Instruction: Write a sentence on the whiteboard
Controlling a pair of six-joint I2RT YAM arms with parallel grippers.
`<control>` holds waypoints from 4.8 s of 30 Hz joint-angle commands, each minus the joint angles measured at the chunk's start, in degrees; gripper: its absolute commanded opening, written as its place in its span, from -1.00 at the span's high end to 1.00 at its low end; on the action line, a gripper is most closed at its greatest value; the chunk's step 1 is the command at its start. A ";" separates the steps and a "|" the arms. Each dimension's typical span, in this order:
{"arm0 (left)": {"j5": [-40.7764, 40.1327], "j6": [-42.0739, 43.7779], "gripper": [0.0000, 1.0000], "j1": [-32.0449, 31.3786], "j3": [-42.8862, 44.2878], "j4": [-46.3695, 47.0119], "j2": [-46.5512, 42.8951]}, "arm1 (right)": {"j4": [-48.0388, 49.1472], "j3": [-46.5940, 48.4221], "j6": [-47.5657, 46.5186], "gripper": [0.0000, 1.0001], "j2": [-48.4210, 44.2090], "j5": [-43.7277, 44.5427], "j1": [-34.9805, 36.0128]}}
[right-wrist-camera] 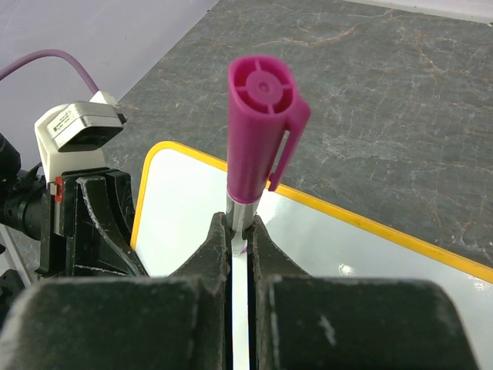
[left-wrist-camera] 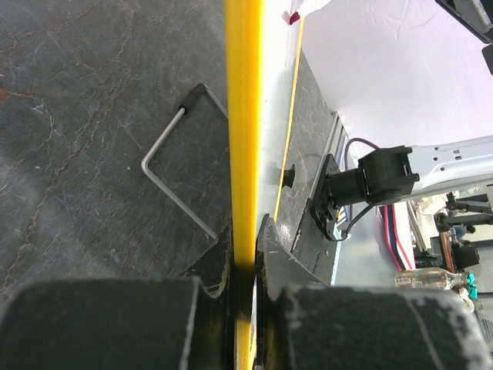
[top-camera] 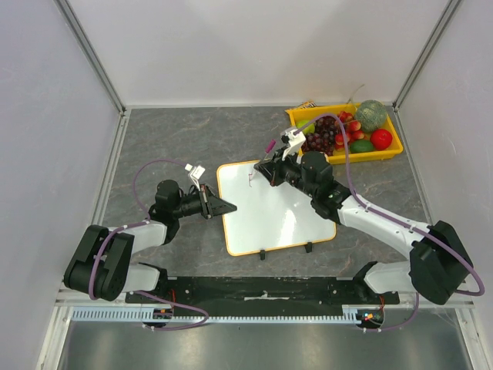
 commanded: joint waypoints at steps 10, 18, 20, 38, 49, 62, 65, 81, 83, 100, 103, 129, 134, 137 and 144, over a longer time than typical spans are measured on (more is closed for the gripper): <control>-9.91 10.35 0.96 0.13 -0.69 -7.36 1.76 | 0.76 -2.00 -0.04 1.00 0.85 1.82 -0.11; -9.91 10.35 0.96 0.13 -0.69 -7.45 1.75 | -0.57 -3.23 -1.00 1.00 -0.82 3.50 -0.20; -9.91 10.43 0.96 0.21 -0.78 -7.45 1.84 | -0.83 -3.50 -1.09 1.00 -0.91 3.59 -0.11; -9.91 10.35 0.96 0.13 -0.78 -7.45 1.58 | -2.15 -5.08 -1.27 1.00 -4.07 4.47 -0.28; -10.00 10.52 0.96 0.13 -0.78 -7.45 1.67 | -0.57 -1.65 1.63 1.00 -6.80 2.18 -0.28; -10.00 10.35 0.96 0.04 -0.69 -7.36 1.75 | -0.30 1.16 1.46 1.00 -4.08 4.03 -0.72; -10.09 10.43 0.96 0.13 -0.78 -7.45 1.67 | -0.39 0.90 1.54 1.00 -3.63 4.64 -0.81; -10.17 10.26 0.96 0.13 -0.78 -7.36 1.75 | -0.13 -2.53 1.72 1.00 -2.49 6.58 -1.25; -10.09 10.34 0.96 0.13 -0.78 -7.36 1.67 | -0.21 -3.05 1.81 1.00 -2.23 5.88 -1.25; -10.17 10.35 0.96 0.13 -0.78 -7.45 1.58 | 0.40 -7.19 2.77 1.00 -4.69 2.09 -1.42; -10.09 10.43 0.96 0.13 -0.78 -7.45 1.58 | 0.23 -7.10 3.30 1.00 -4.69 2.36 -1.34; -9.82 10.35 0.96 0.13 -0.69 -7.36 1.93 | 4.17 -0.50 3.91 1.00 -3.90 6.58 -2.22; -9.74 10.43 0.96 0.13 -0.60 -7.45 1.93 | 4.62 -0.69 3.83 1.00 -2.58 7.10 -2.48; -9.74 10.43 0.96 0.13 -0.60 -7.45 1.93 | 4.71 -1.21 3.74 1.00 -1.70 7.10 -2.66; -9.82 10.35 0.96 0.13 -0.69 -7.36 1.84 | 4.18 -2.09 3.57 1.00 -1.35 7.10 -2.83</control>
